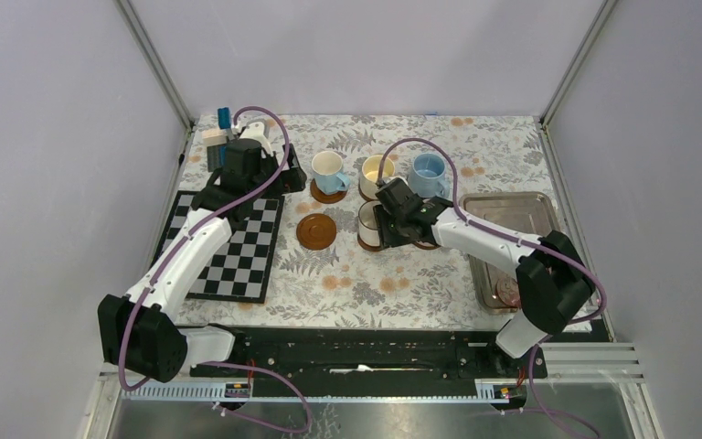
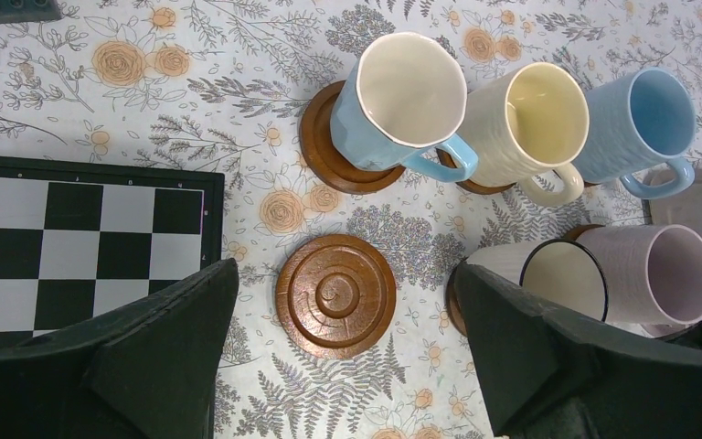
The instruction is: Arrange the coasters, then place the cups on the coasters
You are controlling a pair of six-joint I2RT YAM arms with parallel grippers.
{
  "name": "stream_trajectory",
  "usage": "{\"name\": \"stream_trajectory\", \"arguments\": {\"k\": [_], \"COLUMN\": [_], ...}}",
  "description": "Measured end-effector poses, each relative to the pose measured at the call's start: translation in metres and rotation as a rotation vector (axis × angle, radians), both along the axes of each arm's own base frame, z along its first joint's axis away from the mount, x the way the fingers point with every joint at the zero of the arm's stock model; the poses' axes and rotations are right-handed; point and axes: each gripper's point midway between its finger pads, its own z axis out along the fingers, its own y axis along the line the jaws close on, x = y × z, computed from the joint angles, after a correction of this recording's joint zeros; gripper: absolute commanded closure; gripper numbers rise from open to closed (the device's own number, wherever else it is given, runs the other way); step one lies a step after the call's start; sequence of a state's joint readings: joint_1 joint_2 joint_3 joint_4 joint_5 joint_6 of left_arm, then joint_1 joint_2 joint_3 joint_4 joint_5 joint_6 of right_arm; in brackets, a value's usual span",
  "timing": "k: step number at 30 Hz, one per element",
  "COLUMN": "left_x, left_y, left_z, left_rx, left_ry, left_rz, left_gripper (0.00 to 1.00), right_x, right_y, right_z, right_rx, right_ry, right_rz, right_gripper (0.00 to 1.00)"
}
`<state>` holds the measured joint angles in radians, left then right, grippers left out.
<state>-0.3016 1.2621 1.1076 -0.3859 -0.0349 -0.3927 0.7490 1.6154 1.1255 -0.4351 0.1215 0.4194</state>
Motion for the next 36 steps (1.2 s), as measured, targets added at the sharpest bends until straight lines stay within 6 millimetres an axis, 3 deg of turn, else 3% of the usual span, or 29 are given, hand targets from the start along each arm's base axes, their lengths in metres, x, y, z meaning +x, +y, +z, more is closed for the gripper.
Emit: {"name": "stream_trajectory", "arguments": {"k": [12, 26, 36], "left_x": [0.0, 0.001, 0.0], "left_y": [-0.001, 0.0, 0.0], "left_z": [0.0, 0.005, 0.002], "left_rx": [-0.005, -0.013, -0.015], "left_ry": [-0.002, -0.019, -0.016], "left_rz": [-0.005, -0.005, -0.008], "left_gripper": [0.01, 0.01, 0.01], "right_x": [0.009, 0.008, 0.006], "right_y": [0.0, 0.003, 0.003], "right_z": [0.0, -0.003, -0.004], "right_rx": [0.014, 0.038, 0.058], "right_ry": [-0.061, -0.072, -0.092], "right_rz": [0.138, 0.197, 0.222], "right_gripper": [0.6, 1.0, 1.0]}}
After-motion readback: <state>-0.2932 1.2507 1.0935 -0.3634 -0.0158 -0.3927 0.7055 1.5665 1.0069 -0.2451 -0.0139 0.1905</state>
